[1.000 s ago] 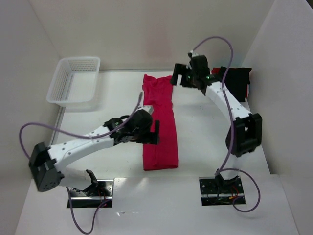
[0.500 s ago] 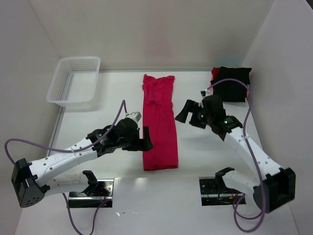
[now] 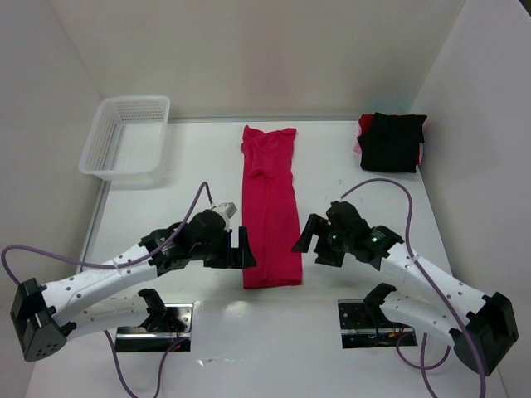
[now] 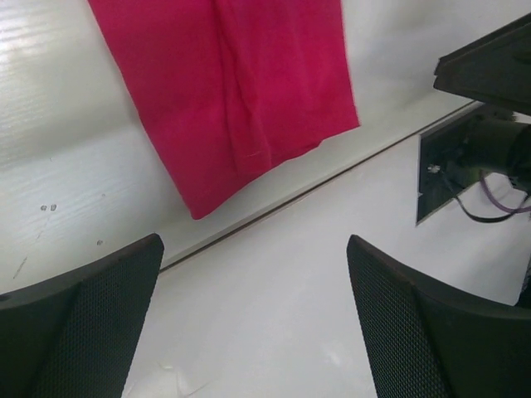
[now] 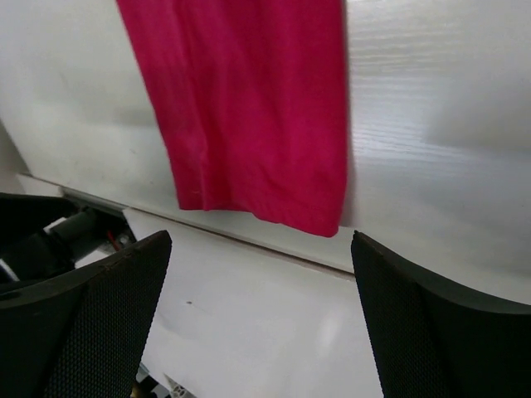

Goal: Fold and stack the t-shirts
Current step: Grab the bottom of the folded rectangular tshirt with both arms

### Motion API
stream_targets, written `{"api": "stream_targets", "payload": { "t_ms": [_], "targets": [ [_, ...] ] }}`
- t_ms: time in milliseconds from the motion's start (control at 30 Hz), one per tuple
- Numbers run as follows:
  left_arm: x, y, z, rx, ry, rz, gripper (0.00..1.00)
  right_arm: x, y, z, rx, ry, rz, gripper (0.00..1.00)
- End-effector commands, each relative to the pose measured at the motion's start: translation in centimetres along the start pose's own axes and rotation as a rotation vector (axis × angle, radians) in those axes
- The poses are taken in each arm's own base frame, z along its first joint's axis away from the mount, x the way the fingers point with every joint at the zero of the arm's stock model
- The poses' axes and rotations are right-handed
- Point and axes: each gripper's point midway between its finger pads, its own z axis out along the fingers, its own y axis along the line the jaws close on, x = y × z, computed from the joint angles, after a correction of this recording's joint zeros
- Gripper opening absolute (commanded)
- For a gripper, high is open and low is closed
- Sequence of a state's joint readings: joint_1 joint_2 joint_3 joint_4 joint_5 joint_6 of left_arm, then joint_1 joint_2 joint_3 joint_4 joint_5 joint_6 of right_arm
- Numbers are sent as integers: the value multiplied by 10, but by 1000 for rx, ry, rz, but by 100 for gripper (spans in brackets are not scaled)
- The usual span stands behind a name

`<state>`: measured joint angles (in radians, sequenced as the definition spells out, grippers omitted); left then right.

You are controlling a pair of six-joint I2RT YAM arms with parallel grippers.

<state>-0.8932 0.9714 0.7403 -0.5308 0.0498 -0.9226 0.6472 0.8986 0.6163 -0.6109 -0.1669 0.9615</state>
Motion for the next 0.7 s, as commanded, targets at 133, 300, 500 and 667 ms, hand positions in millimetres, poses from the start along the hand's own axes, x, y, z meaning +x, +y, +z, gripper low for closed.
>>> {"api": "stream_targets", "payload": {
  "t_ms": [133, 300, 500, 667],
  "targets": [
    [8, 12, 30, -112, 113, -17, 99, 15, -15, 33, 168, 66, -59, 94],
    [13, 22, 47, -181, 163, -14, 99, 27, -22, 41, 228, 100, -101, 91],
    [26, 29, 61, -215, 226, -20, 98, 38, -44, 40, 275, 126, -98, 84],
    [38, 32, 72, -222, 266, -41, 95, 41, -44, 47, 258, 142, -104, 74]
  ]
}}
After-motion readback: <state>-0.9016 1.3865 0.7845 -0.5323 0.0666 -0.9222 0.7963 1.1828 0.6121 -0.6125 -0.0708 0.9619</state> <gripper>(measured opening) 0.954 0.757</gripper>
